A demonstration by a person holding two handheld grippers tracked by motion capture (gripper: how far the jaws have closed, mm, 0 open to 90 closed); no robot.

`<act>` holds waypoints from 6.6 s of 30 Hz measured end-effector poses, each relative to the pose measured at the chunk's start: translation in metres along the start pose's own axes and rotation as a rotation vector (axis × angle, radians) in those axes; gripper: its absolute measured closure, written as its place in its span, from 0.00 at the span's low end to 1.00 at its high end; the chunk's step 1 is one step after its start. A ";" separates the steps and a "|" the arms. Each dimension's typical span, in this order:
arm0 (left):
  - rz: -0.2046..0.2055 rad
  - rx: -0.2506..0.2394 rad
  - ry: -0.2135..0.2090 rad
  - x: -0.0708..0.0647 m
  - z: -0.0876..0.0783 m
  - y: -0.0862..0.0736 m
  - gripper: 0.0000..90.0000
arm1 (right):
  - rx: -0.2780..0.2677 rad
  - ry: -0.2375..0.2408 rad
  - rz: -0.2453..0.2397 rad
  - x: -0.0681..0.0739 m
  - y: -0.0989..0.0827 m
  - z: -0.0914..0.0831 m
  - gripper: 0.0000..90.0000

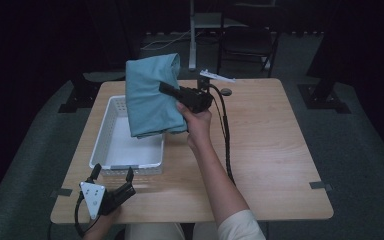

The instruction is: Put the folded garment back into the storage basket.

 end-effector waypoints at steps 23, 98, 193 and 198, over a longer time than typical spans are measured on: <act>-0.003 -0.003 -0.002 0.000 0.000 0.000 0.05 | -0.009 0.049 0.030 0.002 -0.012 0.043 0.76; -0.005 -0.008 -0.019 -0.001 -0.001 0.001 0.05 | 0.165 -0.117 0.109 -0.035 -0.089 0.095 0.76; -0.006 -0.007 -0.021 -0.001 -0.001 0.001 0.04 | 0.841 -0.506 0.008 -0.059 -0.146 0.081 0.11; -0.007 -0.009 -0.021 -0.001 -0.001 0.001 0.05 | 0.745 -0.444 -0.032 -0.055 -0.141 0.074 0.11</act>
Point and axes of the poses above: each handheld gripper's, and its own axes: z roughly forward along the jaws, y roughly out of its top, x roughly to its left, the point moved 9 cm from there along z, roughly forward along the jaws, and after that the axes turned 15 degrees about y, right-handed, at the moved point
